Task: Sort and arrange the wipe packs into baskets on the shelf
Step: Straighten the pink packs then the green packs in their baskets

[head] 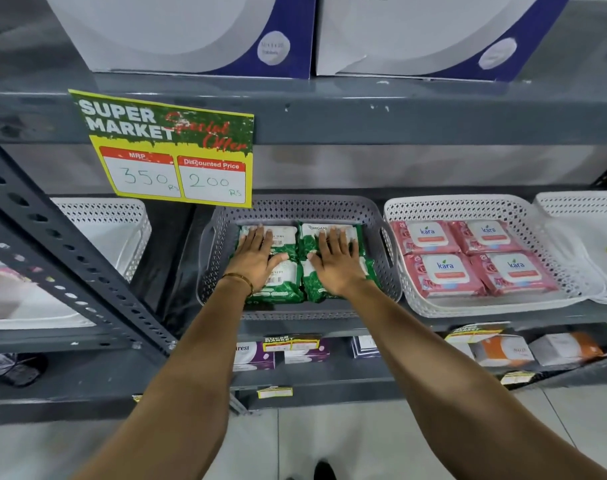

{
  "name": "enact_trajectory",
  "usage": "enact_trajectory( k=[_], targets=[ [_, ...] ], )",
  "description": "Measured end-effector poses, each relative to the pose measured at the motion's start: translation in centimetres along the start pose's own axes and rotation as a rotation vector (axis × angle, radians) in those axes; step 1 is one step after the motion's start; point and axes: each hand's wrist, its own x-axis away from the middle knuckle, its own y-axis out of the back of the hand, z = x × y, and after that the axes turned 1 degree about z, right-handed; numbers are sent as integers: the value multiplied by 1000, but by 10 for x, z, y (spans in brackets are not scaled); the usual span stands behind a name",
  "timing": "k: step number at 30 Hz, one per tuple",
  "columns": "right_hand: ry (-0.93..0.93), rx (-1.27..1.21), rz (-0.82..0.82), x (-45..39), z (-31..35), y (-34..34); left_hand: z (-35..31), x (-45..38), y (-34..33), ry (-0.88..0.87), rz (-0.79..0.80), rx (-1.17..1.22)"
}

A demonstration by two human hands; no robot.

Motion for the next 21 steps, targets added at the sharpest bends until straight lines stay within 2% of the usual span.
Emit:
enact_trajectory(
  k=[6,10,21],
  targets=[
    [-23,65,3,1,4,0,-5,2,5,-5,5,-50],
    [-8,17,-91,-2,2,6,-12,-1,4,9,-38,-73],
    [33,31,-21,-11,3,-6,-21,-10,-12,65,-15,-68]
  ],
)
